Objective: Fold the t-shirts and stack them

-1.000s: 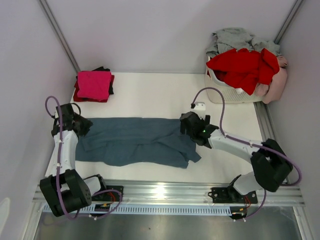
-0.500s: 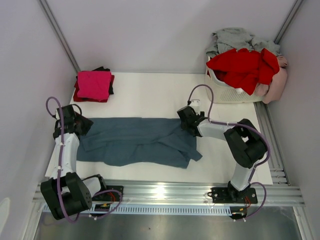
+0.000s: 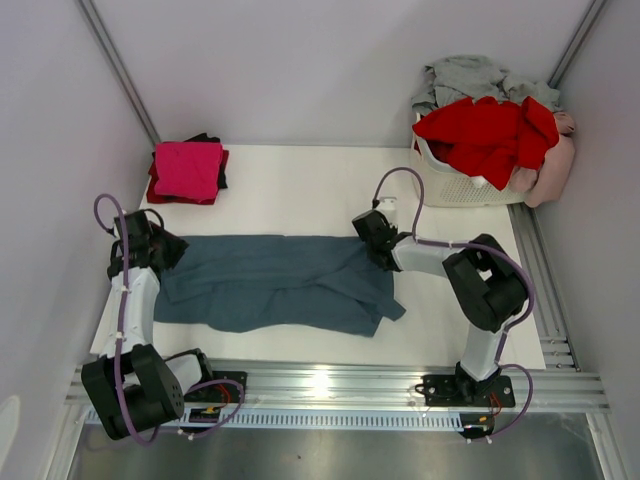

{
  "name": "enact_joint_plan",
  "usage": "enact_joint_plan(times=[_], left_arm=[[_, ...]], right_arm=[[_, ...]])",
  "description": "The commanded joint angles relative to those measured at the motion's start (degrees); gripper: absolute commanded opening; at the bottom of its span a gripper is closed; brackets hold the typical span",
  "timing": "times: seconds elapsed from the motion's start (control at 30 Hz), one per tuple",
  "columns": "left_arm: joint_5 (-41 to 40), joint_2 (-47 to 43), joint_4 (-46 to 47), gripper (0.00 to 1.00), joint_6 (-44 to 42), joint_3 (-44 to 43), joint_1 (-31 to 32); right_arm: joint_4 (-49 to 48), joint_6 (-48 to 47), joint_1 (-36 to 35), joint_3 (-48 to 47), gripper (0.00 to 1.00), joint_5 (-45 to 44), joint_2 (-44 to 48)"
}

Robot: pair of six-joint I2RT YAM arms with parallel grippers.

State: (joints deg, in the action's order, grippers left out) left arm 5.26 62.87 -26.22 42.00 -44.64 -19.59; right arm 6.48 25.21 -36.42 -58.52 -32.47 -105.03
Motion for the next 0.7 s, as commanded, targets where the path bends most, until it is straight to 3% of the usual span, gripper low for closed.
enact_joint_plan(times=[0.0,0.37,0.5,0.67], left_arm=[[1.34,-0.73,1.96,0.33,-0.51,-0.01,0.52],[0.81,-0.73,1.61,0.31,-0.51,-0.01,1.84],[-0.07,-0.65,1.26,0.31,-0.69,-0.09,2.02],[0.19,-0.03,1.52,0.31,-0.78,-0.18,2.10]], right_arm=[[-0.68,0.80,1.18,-2.30,0.00,-3.74,-0.96],[6.70,5.02,12.59,-3.00,0.00,-11.47,0.53],[7.32,7.75,17.26,-3.96,0.00,-7.62,1.23],[7.49,4.68,17.53,-8.96,0.00,-6.30,-0.69]])
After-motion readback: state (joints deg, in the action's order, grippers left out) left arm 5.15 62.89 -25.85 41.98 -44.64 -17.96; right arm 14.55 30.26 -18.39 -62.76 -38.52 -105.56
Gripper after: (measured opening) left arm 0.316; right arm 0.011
